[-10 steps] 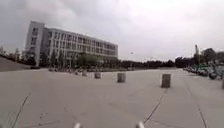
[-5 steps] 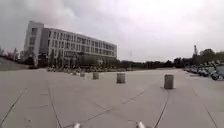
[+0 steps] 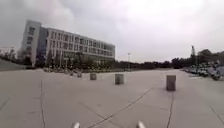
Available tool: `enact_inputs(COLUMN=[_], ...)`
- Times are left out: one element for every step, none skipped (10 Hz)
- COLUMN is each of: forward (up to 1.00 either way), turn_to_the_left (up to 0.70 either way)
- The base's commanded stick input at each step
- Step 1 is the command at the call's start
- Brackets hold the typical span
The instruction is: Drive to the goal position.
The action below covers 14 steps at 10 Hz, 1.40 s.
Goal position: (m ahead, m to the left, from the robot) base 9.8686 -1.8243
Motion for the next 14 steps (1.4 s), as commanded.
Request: enact_inputs(forward=[0.5, 0.5, 0.5, 0.5, 0.5, 0.5, 0.5, 0.5, 0.5, 0.5, 0.5, 0.5, 0.5, 0.5], turn_to_the_left=[-0.25, -0.25, -0.25, -0.25, -0.23, -0.16, -0.08, 0.0, 0.0, 0.0, 0.0, 0.0, 0.0, 0.0])
